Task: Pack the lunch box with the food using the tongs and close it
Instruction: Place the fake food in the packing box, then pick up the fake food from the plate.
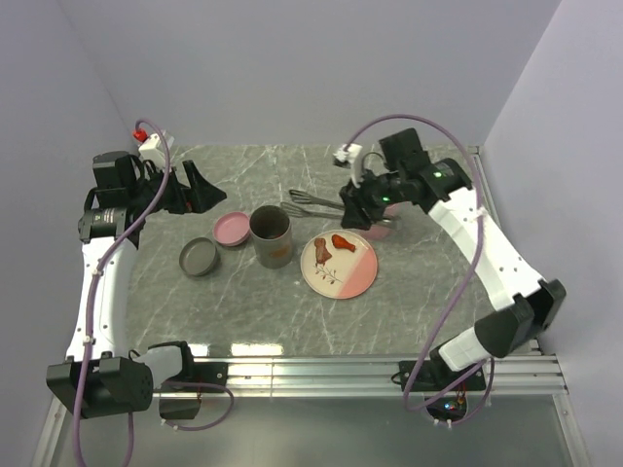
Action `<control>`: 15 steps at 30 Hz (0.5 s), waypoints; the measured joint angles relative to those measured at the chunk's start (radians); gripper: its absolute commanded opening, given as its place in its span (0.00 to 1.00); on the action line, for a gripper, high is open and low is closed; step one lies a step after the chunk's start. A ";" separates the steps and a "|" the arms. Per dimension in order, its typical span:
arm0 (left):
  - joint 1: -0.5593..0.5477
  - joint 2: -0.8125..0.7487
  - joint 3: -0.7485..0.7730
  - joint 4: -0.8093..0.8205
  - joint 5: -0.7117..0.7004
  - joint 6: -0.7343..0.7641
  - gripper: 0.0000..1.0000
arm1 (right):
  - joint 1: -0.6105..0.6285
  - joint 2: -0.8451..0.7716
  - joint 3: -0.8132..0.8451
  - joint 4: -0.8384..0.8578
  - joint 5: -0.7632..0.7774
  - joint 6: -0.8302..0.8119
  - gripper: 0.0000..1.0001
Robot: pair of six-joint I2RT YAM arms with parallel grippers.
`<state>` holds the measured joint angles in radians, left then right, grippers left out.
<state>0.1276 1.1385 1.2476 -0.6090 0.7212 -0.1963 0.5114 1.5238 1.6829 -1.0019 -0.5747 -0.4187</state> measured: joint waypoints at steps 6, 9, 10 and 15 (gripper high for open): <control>0.000 -0.005 0.000 0.006 0.028 0.000 0.99 | -0.130 -0.117 -0.115 -0.044 0.039 -0.075 0.51; 0.000 -0.005 0.000 0.006 0.035 0.001 0.99 | -0.171 -0.141 -0.198 -0.061 0.078 -0.123 0.51; 0.000 -0.005 0.000 0.006 0.040 0.001 0.99 | -0.182 -0.142 -0.221 -0.060 0.088 -0.131 0.51; 0.000 -0.005 0.000 0.006 0.052 0.003 0.99 | -0.198 -0.132 -0.344 -0.053 0.153 -0.179 0.51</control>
<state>0.1276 1.1339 1.2472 -0.6033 0.7731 -0.1932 0.3134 1.3922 1.3388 -1.0554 -0.4213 -0.5976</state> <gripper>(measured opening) 0.994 0.513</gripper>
